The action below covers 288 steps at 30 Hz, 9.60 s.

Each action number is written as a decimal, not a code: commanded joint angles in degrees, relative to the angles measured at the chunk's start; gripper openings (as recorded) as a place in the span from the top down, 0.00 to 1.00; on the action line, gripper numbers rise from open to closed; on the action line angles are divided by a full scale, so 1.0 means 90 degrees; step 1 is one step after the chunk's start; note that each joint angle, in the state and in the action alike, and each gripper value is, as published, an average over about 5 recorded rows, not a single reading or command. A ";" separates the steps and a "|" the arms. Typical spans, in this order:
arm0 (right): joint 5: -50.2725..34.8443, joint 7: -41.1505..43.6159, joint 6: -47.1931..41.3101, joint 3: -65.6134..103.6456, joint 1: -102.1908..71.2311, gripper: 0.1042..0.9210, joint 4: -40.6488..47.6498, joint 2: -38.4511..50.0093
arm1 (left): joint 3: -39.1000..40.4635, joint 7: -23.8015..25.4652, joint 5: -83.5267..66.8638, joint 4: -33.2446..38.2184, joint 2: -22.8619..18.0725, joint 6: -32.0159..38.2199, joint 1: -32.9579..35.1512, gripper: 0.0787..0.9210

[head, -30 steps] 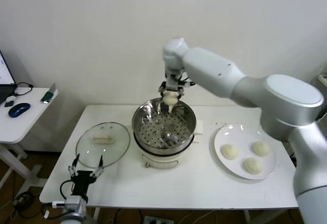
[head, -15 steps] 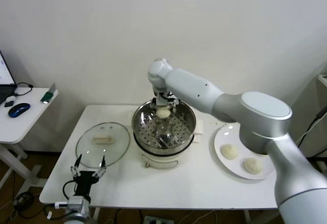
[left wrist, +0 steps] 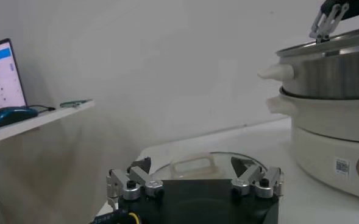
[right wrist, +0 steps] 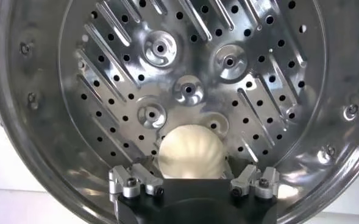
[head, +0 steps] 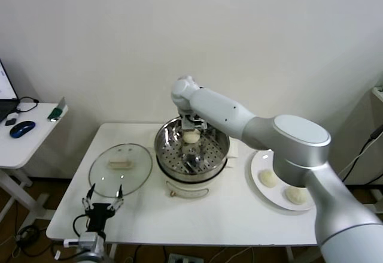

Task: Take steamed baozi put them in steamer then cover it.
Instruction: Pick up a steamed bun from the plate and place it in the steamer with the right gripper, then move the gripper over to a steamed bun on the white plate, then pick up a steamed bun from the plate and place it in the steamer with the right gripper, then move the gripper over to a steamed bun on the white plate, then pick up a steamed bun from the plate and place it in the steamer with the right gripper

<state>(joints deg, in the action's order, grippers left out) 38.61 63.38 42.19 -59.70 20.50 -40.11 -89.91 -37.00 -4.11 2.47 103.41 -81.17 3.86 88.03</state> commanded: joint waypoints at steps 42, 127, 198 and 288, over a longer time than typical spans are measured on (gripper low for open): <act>-0.5268 -0.0083 -0.6076 -0.0783 -0.1012 0.12 -0.2667 0.5509 | 0.0009 -0.0081 0.0028 0.0515 0.0062 -0.0079 0.0419 0.12; -1.0502 -0.1228 -0.6813 -0.3532 0.2390 0.29 -0.1640 0.0932 | 0.0272 -0.0102 0.0143 0.0827 0.0043 0.0108 0.0870 0.12; -0.6749 -0.0339 -0.6316 -0.3841 0.2343 0.12 -0.4685 0.6540 | 0.0239 -0.0119 0.0231 0.0727 0.0134 0.0051 0.0841 0.12; -0.3555 0.0393 -0.0746 -0.2213 0.2867 0.28 -0.3474 0.2275 | 0.0281 0.0005 0.0591 0.0738 -0.0145 0.0033 0.1130 0.12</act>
<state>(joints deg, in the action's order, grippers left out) 0.31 67.06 27.51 -82.64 44.65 -70.09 -56.46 -34.70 -4.59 7.68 109.86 -82.92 4.36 98.17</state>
